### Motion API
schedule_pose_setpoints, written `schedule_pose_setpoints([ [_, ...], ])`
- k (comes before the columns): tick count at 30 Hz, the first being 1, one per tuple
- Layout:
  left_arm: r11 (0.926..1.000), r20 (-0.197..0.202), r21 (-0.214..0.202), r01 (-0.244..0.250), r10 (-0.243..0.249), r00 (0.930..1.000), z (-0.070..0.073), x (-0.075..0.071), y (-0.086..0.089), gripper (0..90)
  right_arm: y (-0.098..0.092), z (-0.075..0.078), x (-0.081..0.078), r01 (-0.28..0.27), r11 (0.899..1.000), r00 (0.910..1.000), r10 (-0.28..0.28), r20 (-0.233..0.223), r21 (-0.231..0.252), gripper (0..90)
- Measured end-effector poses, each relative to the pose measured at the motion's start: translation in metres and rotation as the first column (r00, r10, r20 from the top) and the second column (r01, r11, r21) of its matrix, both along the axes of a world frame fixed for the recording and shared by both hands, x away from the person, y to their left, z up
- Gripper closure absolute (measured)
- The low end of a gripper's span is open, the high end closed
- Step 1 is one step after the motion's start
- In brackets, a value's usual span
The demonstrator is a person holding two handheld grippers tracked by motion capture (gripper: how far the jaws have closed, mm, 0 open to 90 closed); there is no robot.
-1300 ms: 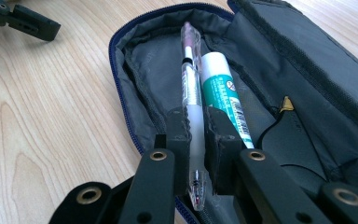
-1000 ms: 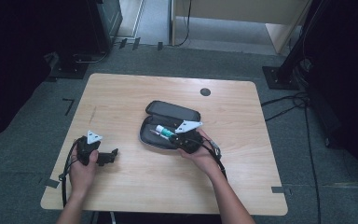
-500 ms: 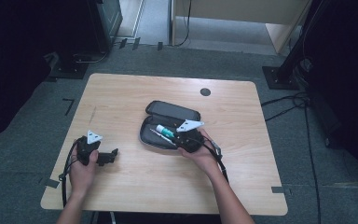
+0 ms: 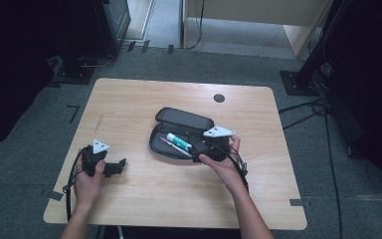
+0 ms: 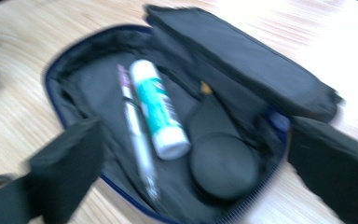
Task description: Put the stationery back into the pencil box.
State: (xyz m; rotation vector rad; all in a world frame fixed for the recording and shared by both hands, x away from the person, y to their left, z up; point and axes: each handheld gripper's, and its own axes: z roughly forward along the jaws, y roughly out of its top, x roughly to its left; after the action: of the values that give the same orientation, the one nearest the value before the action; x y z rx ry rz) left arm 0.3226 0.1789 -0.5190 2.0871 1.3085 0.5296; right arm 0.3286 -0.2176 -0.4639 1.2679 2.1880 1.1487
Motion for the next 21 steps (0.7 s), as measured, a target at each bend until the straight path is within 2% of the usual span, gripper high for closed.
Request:
schedule_pose_setpoints([
  [4, 1.0000, 0.000, 0.000, 0.000, 0.000, 1.0000, 0.000, 0.000, 0.000, 0.0, -0.011, 0.001, -0.005, 0.027, 1.000, 0.9995, -0.027, -0.015, 0.013, 0.0],
  [7, 1.0000, 0.000, 0.000, 0.000, 0.000, 1.0000, 0.000, 0.000, 0.000, 0.0, -0.021, -0.001, -0.010, 0.048, 0.999, 0.9987, -0.048, -0.019, 0.001, 0.0],
  [14, 1.0000, 0.001, 0.000, 0.001, -0.001, 1.0000, 0.000, 0.000, 0.000, 0.0, -0.047, -0.010, -0.022, 0.084, 0.996, 0.9960, -0.084, -0.031, -0.007, 0.0],
  [21, 1.0000, 0.000, 0.002, 0.007, -0.007, 1.0000, 0.000, 0.000, -0.001, 0.0, -0.066, -0.018, -0.030, 0.116, 0.993, 0.9924, -0.116, -0.041, -0.008, 0.0],
])
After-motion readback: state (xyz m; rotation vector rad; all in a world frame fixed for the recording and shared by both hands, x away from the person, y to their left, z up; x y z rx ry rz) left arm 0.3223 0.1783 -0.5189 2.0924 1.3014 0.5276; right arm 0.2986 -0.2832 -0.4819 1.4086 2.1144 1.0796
